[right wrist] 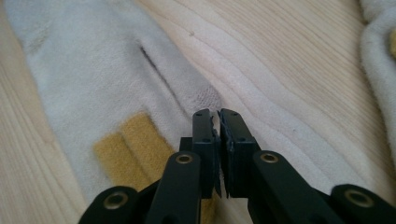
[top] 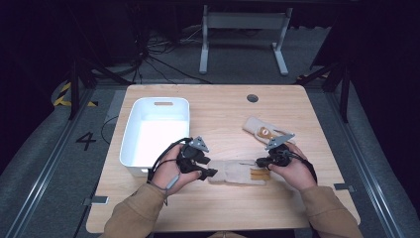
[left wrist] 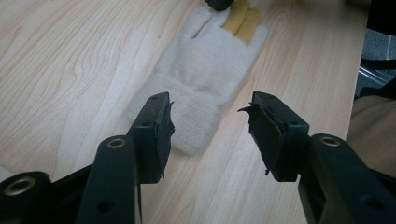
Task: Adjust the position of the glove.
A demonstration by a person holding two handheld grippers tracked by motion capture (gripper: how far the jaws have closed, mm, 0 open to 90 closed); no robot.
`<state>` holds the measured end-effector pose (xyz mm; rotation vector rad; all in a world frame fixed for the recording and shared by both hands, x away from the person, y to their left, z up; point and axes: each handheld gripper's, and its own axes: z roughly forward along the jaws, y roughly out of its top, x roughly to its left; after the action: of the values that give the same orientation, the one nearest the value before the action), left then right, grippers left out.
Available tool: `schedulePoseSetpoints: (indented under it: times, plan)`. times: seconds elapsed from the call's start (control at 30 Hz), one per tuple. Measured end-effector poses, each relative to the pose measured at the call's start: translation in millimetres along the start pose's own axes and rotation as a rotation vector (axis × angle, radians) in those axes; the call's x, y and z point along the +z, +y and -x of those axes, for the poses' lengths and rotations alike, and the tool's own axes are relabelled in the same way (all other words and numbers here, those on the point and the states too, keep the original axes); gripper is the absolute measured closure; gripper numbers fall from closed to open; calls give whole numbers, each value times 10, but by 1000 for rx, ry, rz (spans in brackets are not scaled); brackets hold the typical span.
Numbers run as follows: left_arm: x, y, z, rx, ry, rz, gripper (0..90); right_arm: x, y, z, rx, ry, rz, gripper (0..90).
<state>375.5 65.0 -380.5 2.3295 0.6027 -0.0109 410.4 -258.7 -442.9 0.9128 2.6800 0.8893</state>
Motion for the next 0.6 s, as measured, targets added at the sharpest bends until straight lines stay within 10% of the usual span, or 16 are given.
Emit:
schedulePoseSetpoints:
  times: [0.6]
  plan:
    - [-89,-8,-42,-21,13,43,489,-269,121,125,50,-49,126,638]
